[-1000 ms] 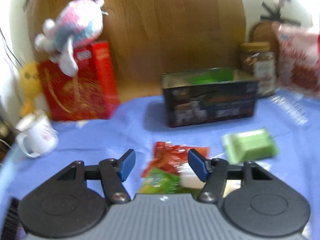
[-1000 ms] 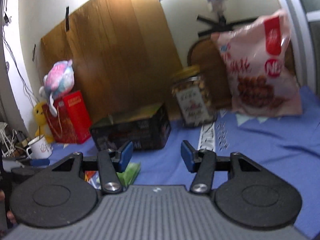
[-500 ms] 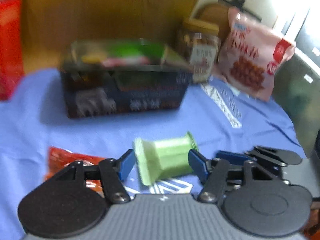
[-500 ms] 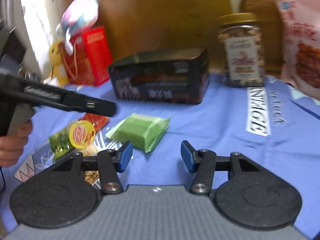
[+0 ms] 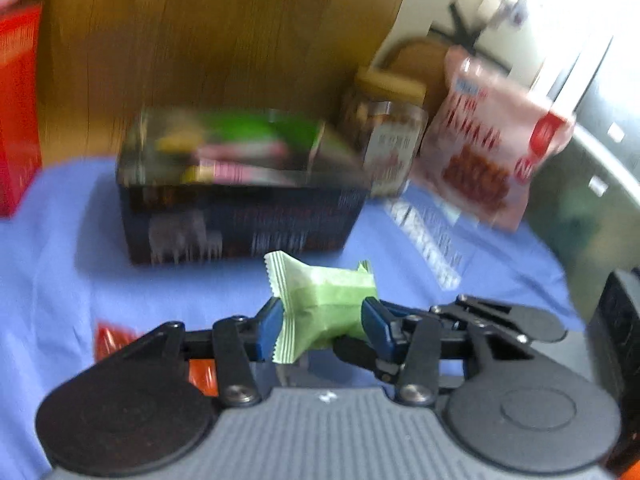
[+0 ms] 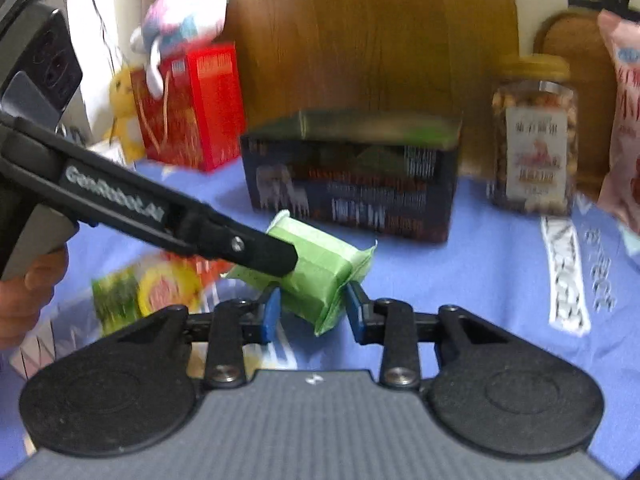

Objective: Organize snacks
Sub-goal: 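Carry the wafer packet into the black tin and open the left gripper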

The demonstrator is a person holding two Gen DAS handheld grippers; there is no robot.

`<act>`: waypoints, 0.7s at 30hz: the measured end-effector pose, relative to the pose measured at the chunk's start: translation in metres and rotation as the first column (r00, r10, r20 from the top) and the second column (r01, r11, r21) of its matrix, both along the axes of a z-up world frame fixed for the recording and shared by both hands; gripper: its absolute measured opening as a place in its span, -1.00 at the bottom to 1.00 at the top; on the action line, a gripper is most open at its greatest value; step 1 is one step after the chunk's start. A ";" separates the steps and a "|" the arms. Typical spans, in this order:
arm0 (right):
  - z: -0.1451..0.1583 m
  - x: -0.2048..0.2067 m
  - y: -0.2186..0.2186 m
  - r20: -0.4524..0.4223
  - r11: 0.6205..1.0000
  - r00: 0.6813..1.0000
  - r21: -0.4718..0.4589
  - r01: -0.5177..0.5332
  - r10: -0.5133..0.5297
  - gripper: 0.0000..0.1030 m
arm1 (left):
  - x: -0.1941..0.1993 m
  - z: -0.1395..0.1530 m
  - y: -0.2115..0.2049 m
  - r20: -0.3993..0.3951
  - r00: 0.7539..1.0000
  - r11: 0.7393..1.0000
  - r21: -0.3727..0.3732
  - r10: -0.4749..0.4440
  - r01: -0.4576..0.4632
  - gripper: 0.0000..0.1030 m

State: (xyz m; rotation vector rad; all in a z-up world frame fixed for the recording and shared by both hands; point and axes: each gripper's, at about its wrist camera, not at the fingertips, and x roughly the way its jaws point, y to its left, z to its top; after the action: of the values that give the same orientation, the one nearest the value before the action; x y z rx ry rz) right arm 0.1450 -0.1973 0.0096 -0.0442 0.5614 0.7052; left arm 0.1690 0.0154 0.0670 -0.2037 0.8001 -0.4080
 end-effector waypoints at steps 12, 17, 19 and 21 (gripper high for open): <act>0.047 0.090 0.019 0.120 0.995 0.988 0.042 0.089 -0.093 -0.27 | 0.101 0.026 0.000 0.057 0.996 0.998 -0.019 0.068 -0.067 -0.16; 0.032 0.110 0.028 0.115 0.992 0.986 -0.008 0.125 -0.124 -0.21 | 0.114 0.009 -0.004 0.037 0.996 0.997 -0.020 0.076 -0.075 -0.08; 0.030 0.108 0.026 0.114 0.991 0.985 -0.001 0.134 -0.133 -0.18 | 0.109 0.010 -0.004 0.049 0.997 0.998 -0.016 0.064 -0.063 -0.02; 0.032 0.100 0.022 0.117 0.990 0.983 0.017 0.143 -0.144 -0.17 | 0.099 0.016 -0.002 0.067 0.996 0.998 -0.010 0.058 -0.058 -0.01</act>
State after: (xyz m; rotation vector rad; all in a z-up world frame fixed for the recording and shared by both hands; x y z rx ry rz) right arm 0.2447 -0.1753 0.0415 -0.0364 0.4435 0.5608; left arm 0.2679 0.0138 0.0826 -0.2188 0.7250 -0.3612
